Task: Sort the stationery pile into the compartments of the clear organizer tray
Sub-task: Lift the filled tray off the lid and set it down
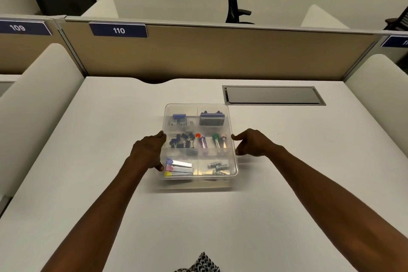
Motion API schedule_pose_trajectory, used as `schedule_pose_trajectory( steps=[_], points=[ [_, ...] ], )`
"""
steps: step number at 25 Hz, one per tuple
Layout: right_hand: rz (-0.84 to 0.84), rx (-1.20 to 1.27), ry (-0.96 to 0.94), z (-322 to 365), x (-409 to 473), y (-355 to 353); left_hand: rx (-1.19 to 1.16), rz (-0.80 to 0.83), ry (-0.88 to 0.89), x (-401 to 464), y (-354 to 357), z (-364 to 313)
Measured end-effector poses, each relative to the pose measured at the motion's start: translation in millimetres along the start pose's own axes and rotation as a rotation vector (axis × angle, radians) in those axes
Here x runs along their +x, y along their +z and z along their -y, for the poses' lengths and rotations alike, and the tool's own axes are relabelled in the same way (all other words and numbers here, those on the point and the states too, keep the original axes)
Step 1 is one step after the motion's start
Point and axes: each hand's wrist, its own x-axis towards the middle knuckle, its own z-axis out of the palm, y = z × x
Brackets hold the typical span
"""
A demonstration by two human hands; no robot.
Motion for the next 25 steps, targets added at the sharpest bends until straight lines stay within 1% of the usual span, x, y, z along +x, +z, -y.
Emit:
schedule_pose_trajectory(
  steps=[2,3,7,10,14,16,18,20,22,25],
  points=[
    [-0.046,0.001,-0.009,-3,2,7,-0.006,0.008,-0.009,1,1,0],
    [-0.037,-0.005,-0.008,-4,1,7,-0.009,0.007,-0.008,2,1,-1],
    [0.127,0.003,0.020,-5,-4,0,0.000,-0.011,-0.007,3,2,-2],
    [0.115,-0.048,0.014,-6,-8,4,-0.031,0.016,-0.009,6,3,0],
    [0.102,-0.213,0.025,1,-5,2,-0.007,0.043,-0.005,7,2,1],
    [0.099,-0.338,0.016,8,-6,1,0.057,0.038,0.002,7,0,-1],
    [0.091,-0.384,-0.005,14,-4,-2,0.121,0.030,0.001,9,-4,-2],
    [0.068,-0.314,0.000,16,2,-4,0.141,0.003,0.002,11,-8,-3],
    [0.004,-0.224,0.021,17,8,-4,0.140,-0.034,-0.001,16,-13,-3],
    [-0.180,-0.190,0.052,20,15,2,0.118,-0.076,-0.011,28,-20,-2]
  ],
)
